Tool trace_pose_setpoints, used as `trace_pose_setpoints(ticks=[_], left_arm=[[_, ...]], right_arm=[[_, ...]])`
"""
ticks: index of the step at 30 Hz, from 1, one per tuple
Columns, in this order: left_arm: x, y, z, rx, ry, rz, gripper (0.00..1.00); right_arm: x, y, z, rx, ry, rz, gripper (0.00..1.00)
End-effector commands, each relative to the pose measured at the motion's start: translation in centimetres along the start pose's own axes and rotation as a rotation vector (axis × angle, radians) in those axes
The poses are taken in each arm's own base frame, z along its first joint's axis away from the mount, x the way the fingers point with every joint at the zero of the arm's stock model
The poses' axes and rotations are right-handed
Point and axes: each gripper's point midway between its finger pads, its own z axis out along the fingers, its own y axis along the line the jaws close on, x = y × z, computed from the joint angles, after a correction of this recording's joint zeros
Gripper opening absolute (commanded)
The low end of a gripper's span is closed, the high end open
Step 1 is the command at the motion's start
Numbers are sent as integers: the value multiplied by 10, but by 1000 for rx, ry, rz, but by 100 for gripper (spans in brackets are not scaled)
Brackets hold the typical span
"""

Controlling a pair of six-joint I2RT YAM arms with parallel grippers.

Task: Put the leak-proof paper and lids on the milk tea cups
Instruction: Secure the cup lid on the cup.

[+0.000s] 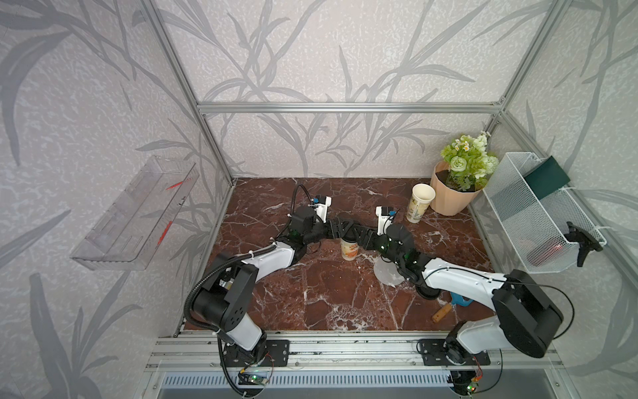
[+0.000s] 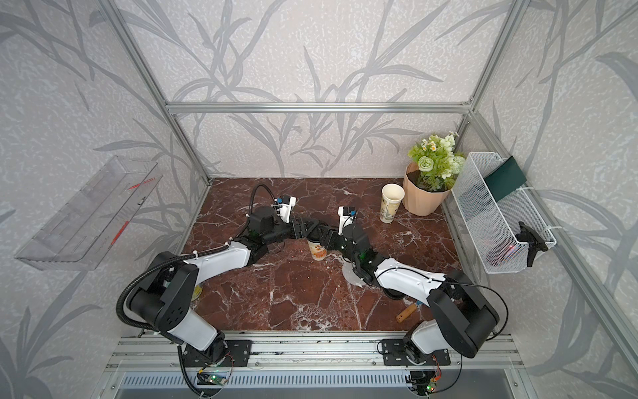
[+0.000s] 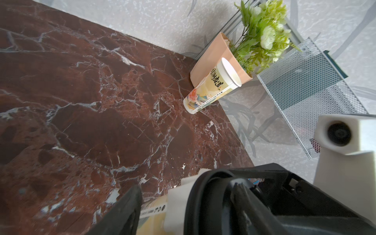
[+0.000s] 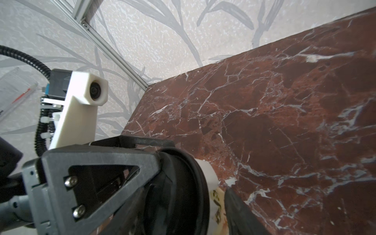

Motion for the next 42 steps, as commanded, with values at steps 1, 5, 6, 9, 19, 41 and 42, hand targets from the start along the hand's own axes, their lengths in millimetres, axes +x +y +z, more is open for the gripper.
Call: trace_pose_setpoints(ticks=[1, 5, 6, 9, 19, 41, 42], left_arm=[[94, 74, -21, -322, 338, -99, 74], [66, 64, -22, -333, 307, -69, 78], [60, 60, -23, -334, 300, -62, 79], [42, 50, -28, -332, 268, -39, 82], [7, 24, -51, -341, 196, 26, 99], [-24, 6, -100, -358, -66, 154, 99], [-22, 7, -101, -354, -69, 159, 99]], right_arm=[[53, -49, -11, 210, 236, -123, 64], [38, -40, -8, 202, 214, -147, 67], [36, -38, -8, 200, 212, -152, 68], [28, -33, -7, 191, 204, -165, 71], [1, -10, -6, 144, 173, -193, 76], [-41, 23, -7, 84, 114, -231, 82], [-44, 25, -7, 77, 109, -233, 82]])
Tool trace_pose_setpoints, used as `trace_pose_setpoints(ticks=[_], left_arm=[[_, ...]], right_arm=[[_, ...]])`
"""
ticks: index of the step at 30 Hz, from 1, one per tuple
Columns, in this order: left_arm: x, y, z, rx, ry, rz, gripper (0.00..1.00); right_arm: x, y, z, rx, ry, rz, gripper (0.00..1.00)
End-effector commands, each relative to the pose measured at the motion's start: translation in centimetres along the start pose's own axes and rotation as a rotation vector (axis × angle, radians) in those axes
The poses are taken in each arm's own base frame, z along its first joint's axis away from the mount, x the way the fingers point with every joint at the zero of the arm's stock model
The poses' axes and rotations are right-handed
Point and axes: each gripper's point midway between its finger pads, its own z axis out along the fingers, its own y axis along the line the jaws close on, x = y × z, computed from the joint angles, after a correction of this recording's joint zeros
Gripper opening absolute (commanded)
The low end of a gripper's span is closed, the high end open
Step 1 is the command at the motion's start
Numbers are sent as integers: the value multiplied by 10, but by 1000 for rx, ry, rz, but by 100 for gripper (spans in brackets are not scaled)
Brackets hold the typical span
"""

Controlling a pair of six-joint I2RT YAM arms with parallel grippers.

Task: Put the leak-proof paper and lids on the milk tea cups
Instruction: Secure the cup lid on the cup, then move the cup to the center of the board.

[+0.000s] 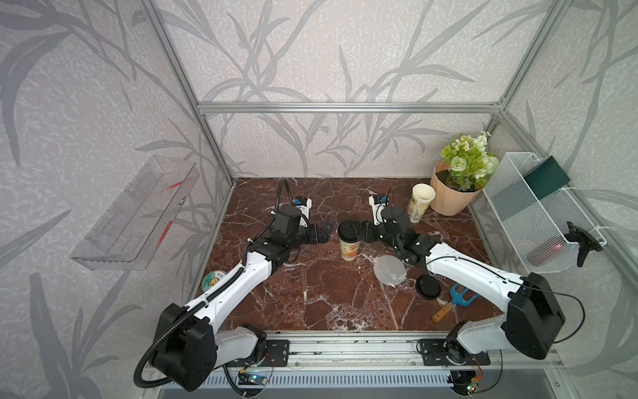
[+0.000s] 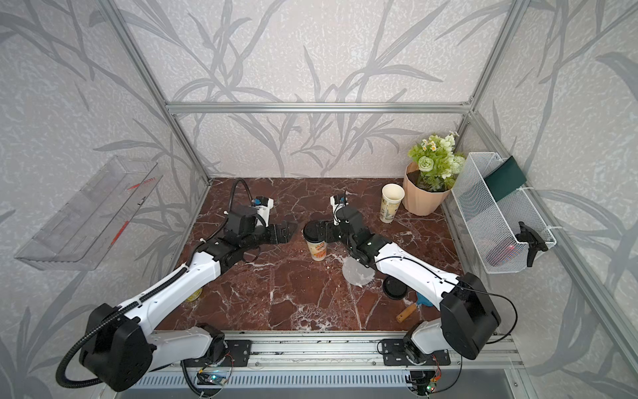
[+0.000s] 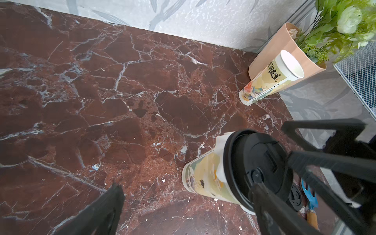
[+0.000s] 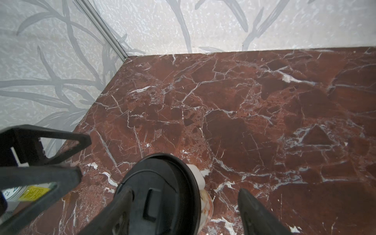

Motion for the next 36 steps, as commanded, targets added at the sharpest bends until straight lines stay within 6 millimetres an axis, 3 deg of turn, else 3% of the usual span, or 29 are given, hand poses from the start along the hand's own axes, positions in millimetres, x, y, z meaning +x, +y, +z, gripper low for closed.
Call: trace_pose_setpoints(ticks=[1, 6, 11, 17, 24, 36], left_arm=[[-6, 1, -6, 6, -69, 42, 99], [17, 0, -5, 86, -133, 89, 99], [50, -24, -9, 239, -294, 345, 99], [73, -49, 10, 295, -307, 557, 99], [70, -52, 30, 276, -346, 583, 99], [48, -62, 53, 275, -414, 566, 99]], right_arm=[[-16, 6, -5, -15, -22, -15, 83], [-21, 4, -17, -15, -53, -10, 84], [-13, -14, -37, 16, -91, 13, 86], [0, -38, -50, 37, -127, 68, 87], [8, -51, -52, 40, -122, 95, 87], [12, -56, -54, 36, -125, 100, 87]])
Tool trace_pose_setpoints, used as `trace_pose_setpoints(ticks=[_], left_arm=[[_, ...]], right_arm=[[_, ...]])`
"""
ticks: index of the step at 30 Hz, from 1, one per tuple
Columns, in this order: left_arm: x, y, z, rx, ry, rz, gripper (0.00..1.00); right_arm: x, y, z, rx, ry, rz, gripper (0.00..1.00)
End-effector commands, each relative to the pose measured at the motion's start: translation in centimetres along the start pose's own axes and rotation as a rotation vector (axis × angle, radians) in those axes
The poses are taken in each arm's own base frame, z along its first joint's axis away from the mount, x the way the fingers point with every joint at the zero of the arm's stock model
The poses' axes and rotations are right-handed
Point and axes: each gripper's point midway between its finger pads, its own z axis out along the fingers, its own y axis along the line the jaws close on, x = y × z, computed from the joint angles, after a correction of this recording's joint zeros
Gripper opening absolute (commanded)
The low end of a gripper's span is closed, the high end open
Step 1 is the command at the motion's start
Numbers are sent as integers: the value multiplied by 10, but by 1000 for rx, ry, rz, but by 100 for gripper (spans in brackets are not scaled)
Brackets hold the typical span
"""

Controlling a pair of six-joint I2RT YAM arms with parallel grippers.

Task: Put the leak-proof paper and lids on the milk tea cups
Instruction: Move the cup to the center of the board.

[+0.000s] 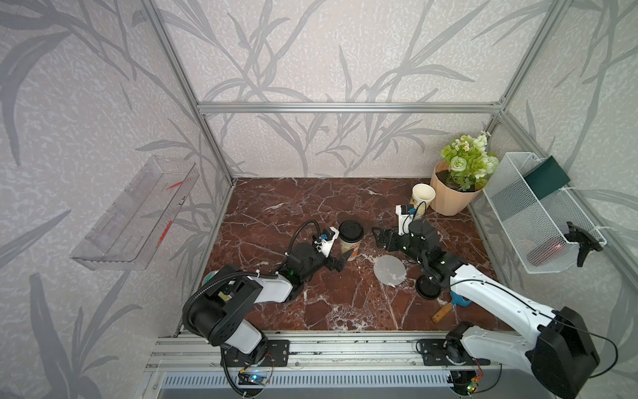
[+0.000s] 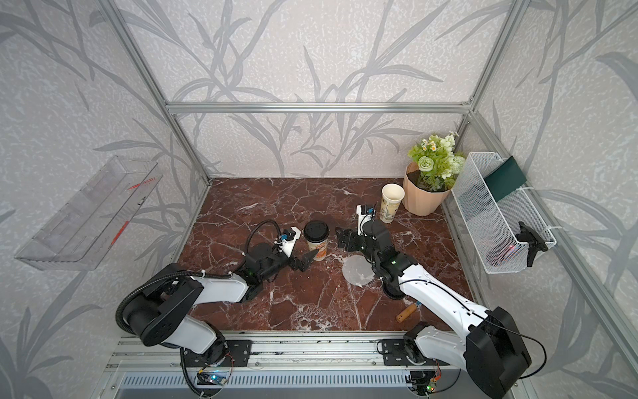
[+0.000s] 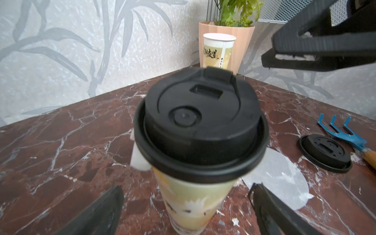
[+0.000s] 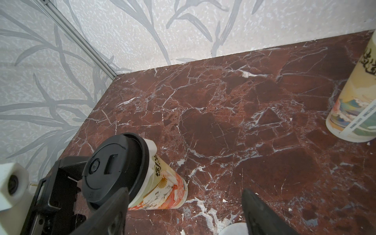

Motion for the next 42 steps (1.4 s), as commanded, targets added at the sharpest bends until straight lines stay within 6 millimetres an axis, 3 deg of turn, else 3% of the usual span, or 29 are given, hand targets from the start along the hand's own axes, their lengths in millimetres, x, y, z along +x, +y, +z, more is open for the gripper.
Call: trace_pose_setpoints(ticks=[1, 35, 42], left_arm=[[-23, 2, 9, -8, -80, 37, 99], [-22, -11, 46, 106, -133, 2, 99], [-18, -12, 55, 120, -146, 0, 93]], right_arm=[[-6, 1, -5, -17, -29, 6, 87], [-3, 3, -1, -45, -25, 7, 87], [-4, 3, -2, -46, -26, 2, 87]])
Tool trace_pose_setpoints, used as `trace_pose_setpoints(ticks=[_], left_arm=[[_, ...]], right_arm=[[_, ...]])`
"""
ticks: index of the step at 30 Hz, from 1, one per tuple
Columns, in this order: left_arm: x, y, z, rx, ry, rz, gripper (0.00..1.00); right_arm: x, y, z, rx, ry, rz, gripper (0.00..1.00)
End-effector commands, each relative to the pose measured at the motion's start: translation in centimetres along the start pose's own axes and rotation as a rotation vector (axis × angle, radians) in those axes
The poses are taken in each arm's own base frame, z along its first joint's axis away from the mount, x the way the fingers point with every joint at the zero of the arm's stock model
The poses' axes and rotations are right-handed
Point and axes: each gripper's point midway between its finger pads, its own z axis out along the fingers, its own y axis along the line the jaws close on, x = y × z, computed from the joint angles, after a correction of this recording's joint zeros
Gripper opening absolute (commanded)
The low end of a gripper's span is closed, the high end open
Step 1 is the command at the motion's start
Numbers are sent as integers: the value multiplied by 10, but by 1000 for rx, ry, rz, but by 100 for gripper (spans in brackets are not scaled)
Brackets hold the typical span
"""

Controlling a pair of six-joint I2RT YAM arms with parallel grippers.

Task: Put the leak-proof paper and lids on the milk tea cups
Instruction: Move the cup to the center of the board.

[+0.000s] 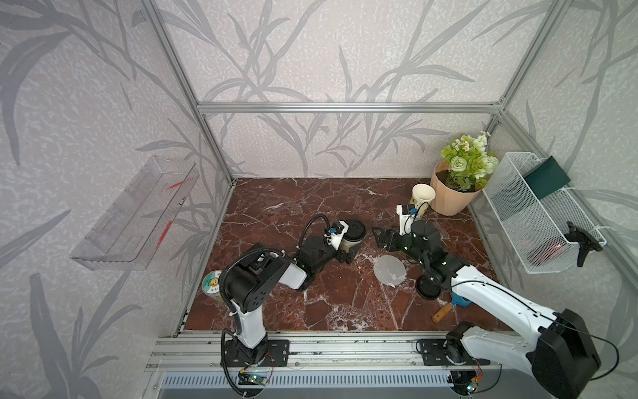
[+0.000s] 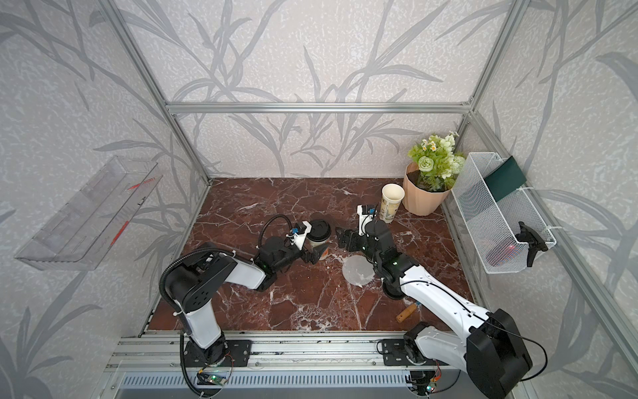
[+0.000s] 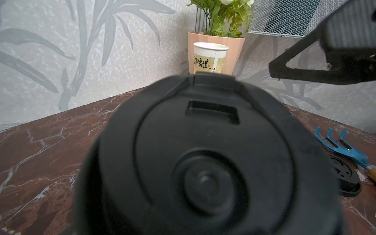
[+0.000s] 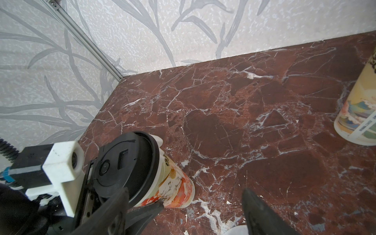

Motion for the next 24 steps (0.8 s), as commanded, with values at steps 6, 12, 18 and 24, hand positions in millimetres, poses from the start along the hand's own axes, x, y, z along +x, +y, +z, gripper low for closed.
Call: trace_pose_setpoints(ticks=[6, 12, 18, 24], left_arm=[[-23, -5, 7, 35, -93, 27, 86], [-22, -6, 7, 38, -95, 34, 82], [-22, -4, 7, 34, -94, 34, 79], [-21, -2, 5, 18, -95, 44, 79]], right_arm=[[-2, 0, -2, -11, -18, -7, 87], [-1, -1, -4, -7, -23, -9, 87], [0, -2, -5, -5, -23, -11, 87], [1, -2, -4, -8, -21, -13, 87]])
